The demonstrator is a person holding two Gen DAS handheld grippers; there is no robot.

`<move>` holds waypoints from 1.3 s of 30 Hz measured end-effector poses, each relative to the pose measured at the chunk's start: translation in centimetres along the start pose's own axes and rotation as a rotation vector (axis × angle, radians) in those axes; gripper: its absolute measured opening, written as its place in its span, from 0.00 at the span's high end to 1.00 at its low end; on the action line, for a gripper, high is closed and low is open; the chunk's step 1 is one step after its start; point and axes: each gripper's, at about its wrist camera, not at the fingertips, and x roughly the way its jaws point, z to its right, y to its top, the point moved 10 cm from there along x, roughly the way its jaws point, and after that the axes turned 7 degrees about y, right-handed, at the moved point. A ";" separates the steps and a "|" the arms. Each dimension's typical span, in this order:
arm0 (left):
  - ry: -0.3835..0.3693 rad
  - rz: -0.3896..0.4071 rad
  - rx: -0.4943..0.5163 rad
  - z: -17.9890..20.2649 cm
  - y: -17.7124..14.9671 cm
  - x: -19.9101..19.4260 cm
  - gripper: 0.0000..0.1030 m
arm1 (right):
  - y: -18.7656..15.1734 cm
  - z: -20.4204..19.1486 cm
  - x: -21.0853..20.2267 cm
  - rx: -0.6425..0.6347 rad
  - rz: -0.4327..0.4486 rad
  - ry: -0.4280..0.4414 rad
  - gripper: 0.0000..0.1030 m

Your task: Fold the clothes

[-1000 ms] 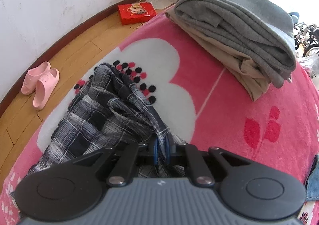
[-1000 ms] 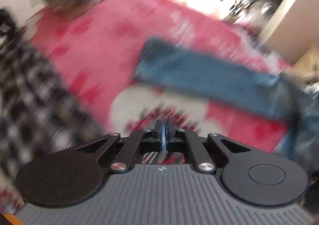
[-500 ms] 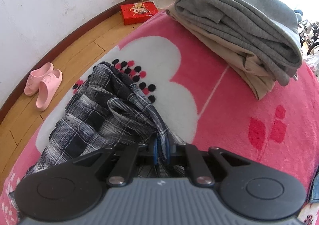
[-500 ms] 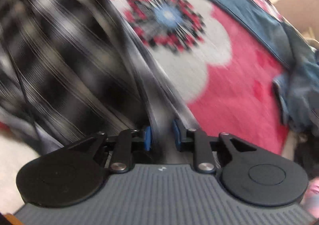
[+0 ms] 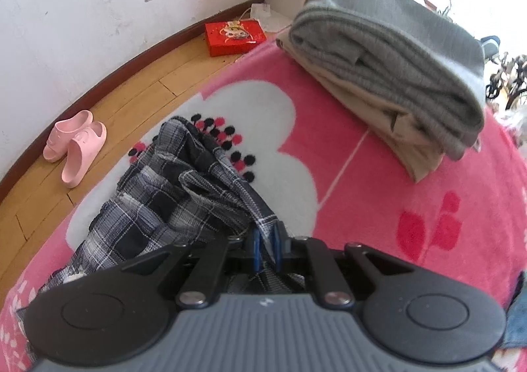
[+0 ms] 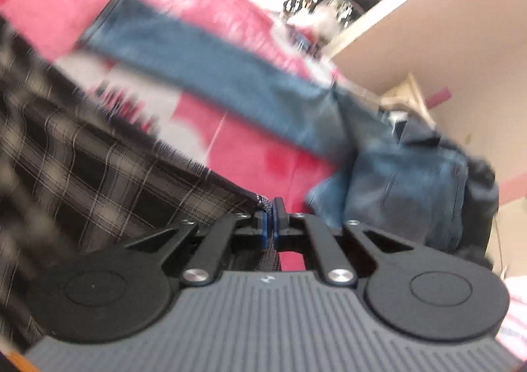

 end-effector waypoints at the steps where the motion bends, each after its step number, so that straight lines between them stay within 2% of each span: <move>1: -0.006 -0.003 -0.014 0.0 0.2 0.0 0.91 | 1.2 1.0 0.1 0.002 0.026 -0.016 0.99; 5: -0.021 -0.019 -0.071 0.2 0.7 0.3 0.91 | 5.3 2.7 4.3 -0.001 0.054 0.003 0.99; 9: -0.036 -0.032 -0.123 0.6 1.0 1.4 0.91 | 7.1 3.1 9.5 0.066 0.007 0.049 0.99; 11: -0.052 -0.041 -0.155 0.8 1.1 2.0 0.88 | 6.9 2.9 12.3 0.136 -0.038 0.078 0.99; 12: -0.067 -0.046 -0.174 0.8 1.1 2.4 0.84 | 6.8 2.8 13.7 0.172 -0.062 0.092 0.98; 13: -0.081 -0.056 -0.186 0.8 1.1 2.7 0.75 | 6.2 2.6 14.3 0.187 -0.087 0.109 0.97; 15: -0.117 -0.079 -0.206 0.7 1.1 3.1 0.66 | 5.0 2.3 15.1 0.209 -0.138 0.144 0.94; 16: -0.148 -0.082 -0.202 0.7 1.2 2.7 0.57 | 4.4 2.2 15.5 0.220 -0.164 0.162 0.93; 19: -0.244 -0.073 -0.146 0.5 1.9 0.9 0.37 | 2.7 1.7 16.7 0.253 -0.241 0.214 0.66; 20: -0.270 -0.070 -0.118 0.1 2.1 0.1 0.35 | 2.6 1.9 15.7 0.225 -0.232 0.219 0.61; 21: -0.296 -0.068 -0.091 -0.3 2.2 -0.7 0.31 | 2.6 2.0 14.5 0.189 -0.219 0.218 0.52; 23: -0.338 -0.053 -0.044 -1.4 2.6 -2.3 0.31 | 2.6 2.0 11.6 0.108 -0.194 0.212 0.48; 24: -0.338 -0.029 -0.017 -2.3 2.9 -3.0 0.30 | 3.8 0.3 10.6 0.100 -0.165 0.261 0.48; 26: -0.294 0.036 0.050 -4.2 3.5 -3.8 0.30 | 6.6 -3.6 8.5 0.095 -0.099 0.375 0.48; 29: -0.161 0.110 0.211 -6.2 3.6 -3.6 0.30 | 10.9 -9.4 5.0 0.087 0.000 0.546 0.48; 32: -0.042 0.130 0.325 -7.8 3.4 -1.9 0.31 | 15.1 -15.1 1.1 0.079 0.101 0.716 0.48; 34: 0.009 0.133 0.367 -8.6 3.0 -0.9 0.31 | 19.4 -22.3 -0.5 0.023 0.160 0.844 0.48; 36: 0.010 0.116 0.378 -9.2 2.5 0.1 0.31 | 23.5 -29.5 -2.2 -0.055 0.208 0.951 0.48; 39: 0.000 0.105 0.373 -10.0 1.9 1.5 0.32 | 26.2 -34.3 -2.2 -0.090 0.187 0.999 0.48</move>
